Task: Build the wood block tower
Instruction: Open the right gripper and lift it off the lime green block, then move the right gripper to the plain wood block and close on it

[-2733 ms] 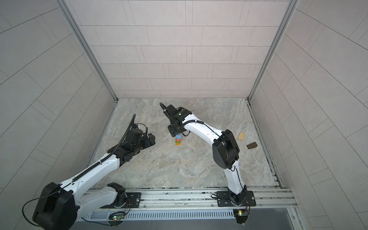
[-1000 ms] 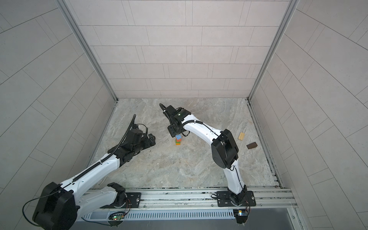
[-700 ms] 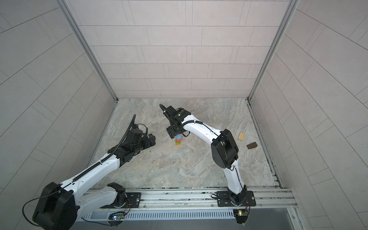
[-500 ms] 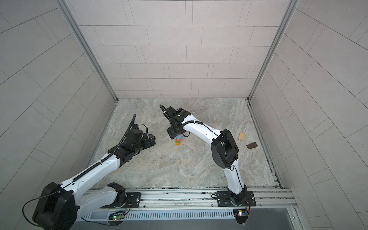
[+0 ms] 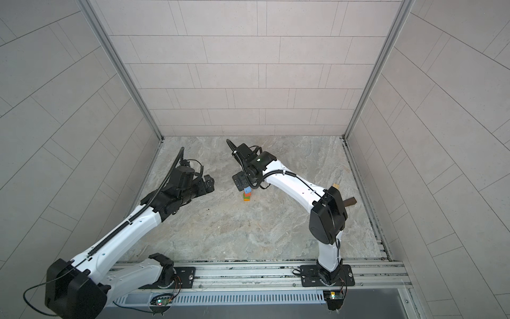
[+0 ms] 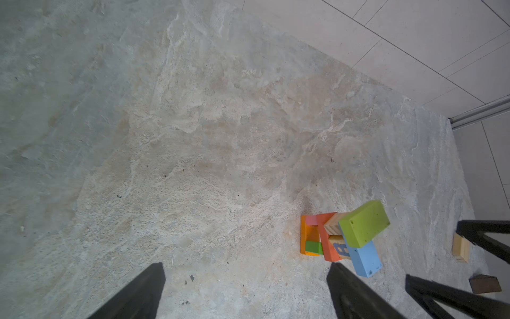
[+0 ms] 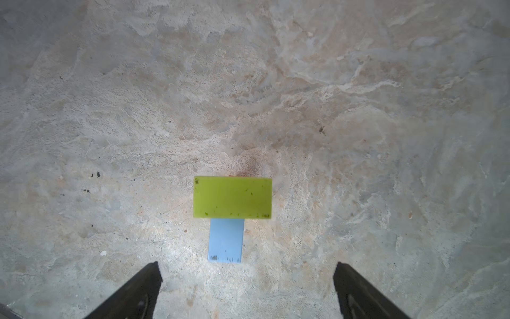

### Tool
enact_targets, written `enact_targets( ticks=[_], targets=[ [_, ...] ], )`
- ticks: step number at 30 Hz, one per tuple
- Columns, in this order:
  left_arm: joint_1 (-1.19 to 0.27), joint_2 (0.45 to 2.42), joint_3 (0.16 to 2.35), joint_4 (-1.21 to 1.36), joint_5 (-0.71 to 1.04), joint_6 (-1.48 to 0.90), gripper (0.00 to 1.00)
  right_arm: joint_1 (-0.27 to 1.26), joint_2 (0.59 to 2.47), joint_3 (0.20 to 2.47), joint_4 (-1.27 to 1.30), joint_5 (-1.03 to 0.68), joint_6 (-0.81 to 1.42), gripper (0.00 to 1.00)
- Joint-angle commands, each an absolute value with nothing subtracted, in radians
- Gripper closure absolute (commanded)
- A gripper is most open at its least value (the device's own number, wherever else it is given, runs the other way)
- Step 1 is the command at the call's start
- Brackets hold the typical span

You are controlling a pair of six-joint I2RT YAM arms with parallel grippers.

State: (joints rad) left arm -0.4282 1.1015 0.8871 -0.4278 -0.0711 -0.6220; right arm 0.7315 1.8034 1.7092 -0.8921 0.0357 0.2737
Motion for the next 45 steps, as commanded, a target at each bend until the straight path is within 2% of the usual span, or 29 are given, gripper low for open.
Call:
enact_targets(
  ticks=[1,8,14,24,30,33,39,45],
  targets=[
    [-0.445,1.142,0.983,-0.534,-0.103,-0.571,0.02,0.71,1.699,1.644,-0.888,0.103,0.265,0.0],
    [-0.5,1.286,1.182,-0.589,-0.116,-0.537,0.02,0.494,1.519,1.433,-0.806,0.055,0.329,0.01],
    [-0.603,1.475,1.384,-0.629,-0.19,-0.494,0.02,0.237,1.445,1.248,-0.698,-0.029,0.393,0.11],
    [-0.693,1.846,1.719,-0.572,-0.176,-0.481,0.02,-0.023,1.525,1.185,-0.634,0.0,0.428,0.21],
    [-0.693,1.97,1.749,-0.452,-0.183,-0.503,0.02,-0.19,1.6,1.201,-0.638,-0.075,0.438,0.36],
    [-0.695,2.014,1.771,-0.427,-0.198,-0.491,0.02,-0.243,1.63,1.195,-0.61,-0.096,0.453,0.42],
    [-0.695,2.067,1.819,-0.388,-0.182,-0.468,0.02,-0.259,1.662,1.195,-0.593,0.016,0.453,0.38],
    [-0.694,2.103,1.848,-0.361,-0.155,-0.46,0.02,-0.282,1.713,1.213,-0.605,0.029,0.437,0.38]
  ],
)
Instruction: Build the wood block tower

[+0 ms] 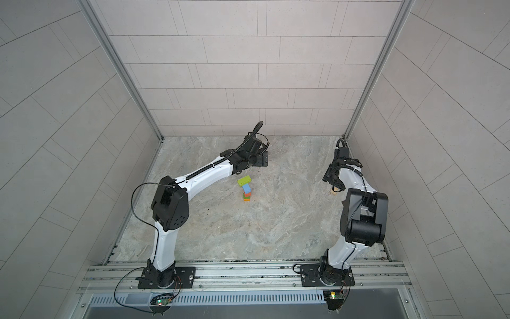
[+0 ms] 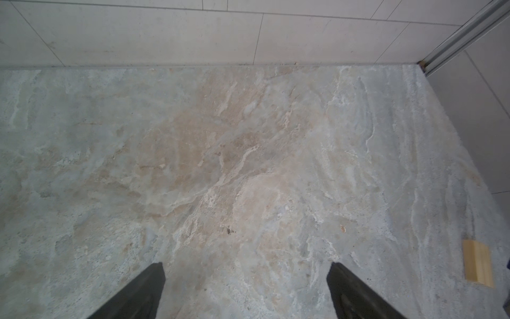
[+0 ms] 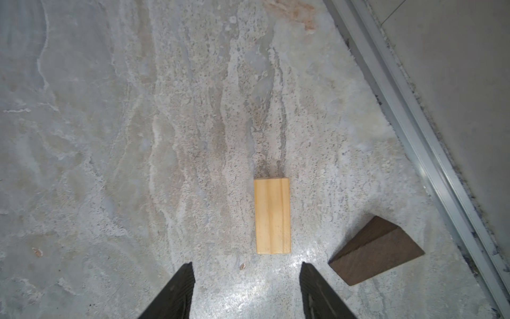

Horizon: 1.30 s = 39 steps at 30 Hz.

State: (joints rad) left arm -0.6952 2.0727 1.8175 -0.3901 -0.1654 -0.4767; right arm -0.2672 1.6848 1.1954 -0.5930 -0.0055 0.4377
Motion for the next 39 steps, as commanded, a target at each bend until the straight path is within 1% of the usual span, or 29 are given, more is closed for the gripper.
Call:
enact_targets(
  ticks=[1,7,13,23,25,28,29,39],
  targets=[
    [-0.693,2.105,1.85,-0.358,-0.149,-0.459,0.02,-0.287,1.723,1.215,-0.606,0.027,0.436,0.38],
    [-0.685,2.111,1.833,-0.345,-0.131,-0.459,0.02,-0.3,1.743,1.189,-0.576,0.015,0.433,0.43],
    [-0.683,2.108,1.819,-0.342,-0.123,-0.461,0.02,-0.302,1.794,1.198,-0.57,-0.041,0.434,0.44],
    [-0.683,2.102,1.804,-0.336,-0.12,-0.463,0.02,-0.302,1.849,1.197,-0.574,-0.018,0.434,0.48],
    [-0.684,2.103,1.803,-0.336,-0.118,-0.463,0.02,-0.302,1.854,1.197,-0.569,-0.028,0.435,0.52],
    [-0.683,2.1,1.803,-0.341,-0.124,-0.46,0.02,-0.302,1.861,1.197,-0.564,-0.04,0.436,0.63],
    [-0.683,2.098,1.803,-0.342,-0.125,-0.459,0.02,-0.302,1.861,1.197,-0.564,-0.043,0.436,0.65],
    [-0.684,2.05,1.781,-0.371,-0.147,-0.46,0.02,-0.302,1.855,1.195,-0.568,-0.086,0.443,0.78]
  ],
)
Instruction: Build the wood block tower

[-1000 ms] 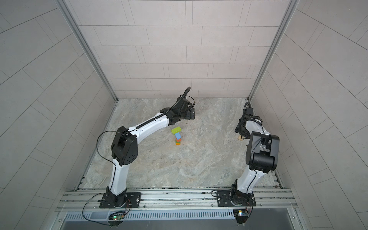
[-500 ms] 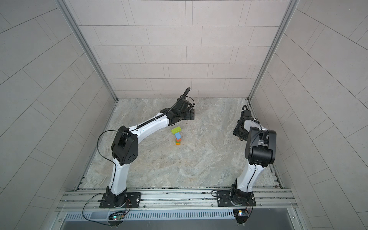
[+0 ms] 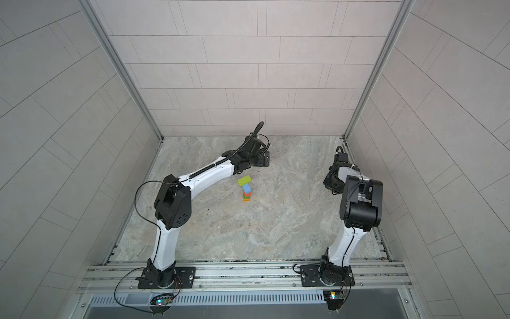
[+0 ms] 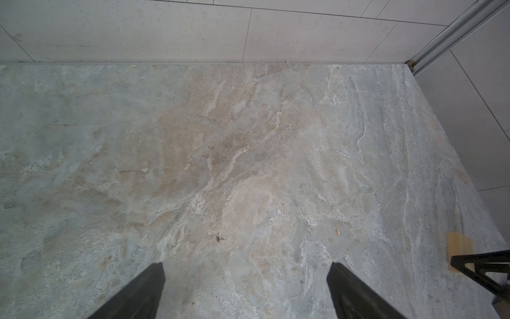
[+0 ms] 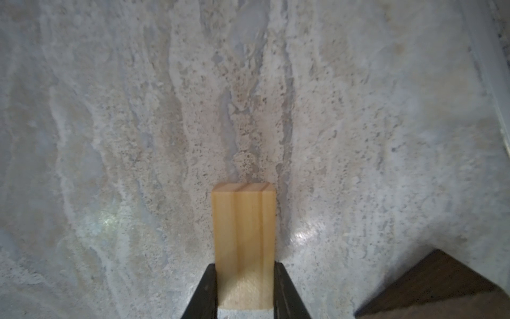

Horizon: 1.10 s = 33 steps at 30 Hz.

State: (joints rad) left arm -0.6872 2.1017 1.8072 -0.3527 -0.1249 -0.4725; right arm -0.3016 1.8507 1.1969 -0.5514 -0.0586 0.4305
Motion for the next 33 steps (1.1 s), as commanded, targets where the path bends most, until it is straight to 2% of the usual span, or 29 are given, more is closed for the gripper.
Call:
enact_targets(
  ticks=[1,6,12,25,33],
  targets=[
    [-0.685,2.038,1.772,-0.372,-0.152,-0.462,0.02,-0.3,1.849,1.193,-0.566,-0.094,0.446,0.79],
    [-0.685,1.967,1.722,-0.387,-0.179,-0.468,0.02,-0.233,1.811,1.194,-0.57,-0.118,0.444,0.82],
    [-0.683,1.831,1.625,-0.412,-0.182,-0.485,0.02,-0.041,1.757,1.216,-0.62,-0.041,0.407,0.82],
    [-0.65,1.477,1.265,-0.489,-0.211,-0.51,0.01,0.287,1.676,1.16,-0.612,-0.109,0.401,0.82],
    [-0.649,1.302,1.002,-0.481,-0.273,-0.532,0.01,0.372,1.683,1.122,-0.594,-0.103,0.451,0.81]
  ],
)
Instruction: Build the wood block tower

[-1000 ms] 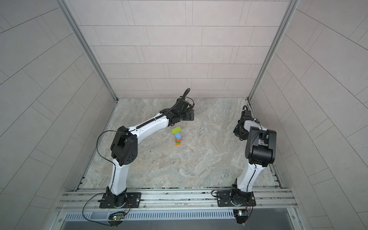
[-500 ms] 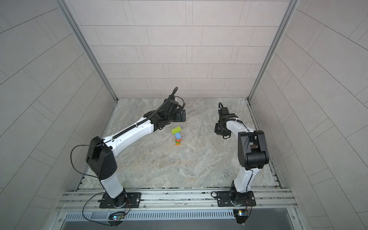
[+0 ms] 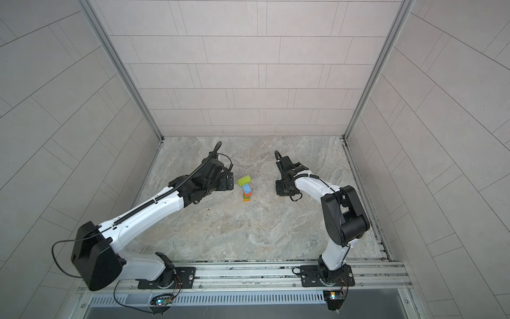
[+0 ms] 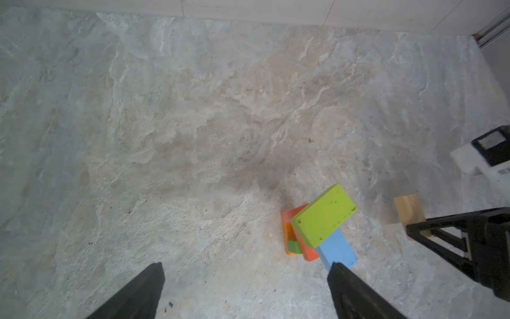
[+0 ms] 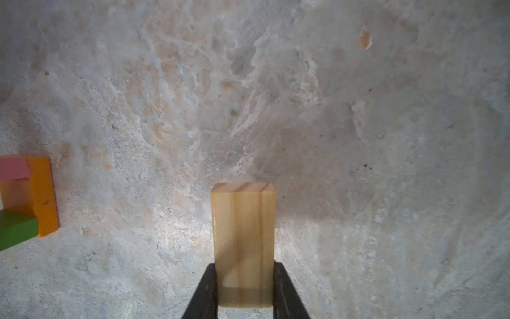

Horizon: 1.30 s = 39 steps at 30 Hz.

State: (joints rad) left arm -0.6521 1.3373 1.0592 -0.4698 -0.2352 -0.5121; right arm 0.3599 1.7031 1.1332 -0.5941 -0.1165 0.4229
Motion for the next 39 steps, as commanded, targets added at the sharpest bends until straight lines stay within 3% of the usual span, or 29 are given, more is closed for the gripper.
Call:
enact_targets(
  ticks=[1,7,20,23,26,31,33,39],
  targets=[
    [-0.651,1.288,0.97,-0.472,-0.269,-0.545,0.01,0.376,1.686,1.12,-0.593,-0.101,0.454,0.81],
    [-0.659,1.258,0.869,-0.465,-0.235,-0.57,0.01,0.393,1.701,1.098,-0.592,-0.087,0.466,0.76],
    [-0.659,1.261,0.794,-0.404,-0.205,-0.569,0.01,0.402,1.722,1.083,-0.596,-0.115,0.45,0.5],
    [-0.659,1.254,0.794,-0.403,-0.203,-0.568,0.01,0.402,1.705,1.081,-0.597,-0.118,0.444,0.48],
    [-0.658,1.238,0.792,-0.409,-0.208,-0.565,0.01,0.397,1.673,1.078,-0.595,-0.113,0.439,0.55],
    [-0.658,1.211,0.781,-0.414,-0.225,-0.558,0.01,0.373,1.63,1.078,-0.595,-0.137,0.428,0.91],
    [-0.658,1.2,0.772,-0.416,-0.236,-0.56,0.01,0.367,1.623,1.08,-0.6,-0.134,0.421,1.0],
    [-0.658,1.157,0.727,-0.412,-0.251,-0.564,0.01,0.328,1.638,1.062,-0.608,-0.121,0.403,1.0]
  ],
)
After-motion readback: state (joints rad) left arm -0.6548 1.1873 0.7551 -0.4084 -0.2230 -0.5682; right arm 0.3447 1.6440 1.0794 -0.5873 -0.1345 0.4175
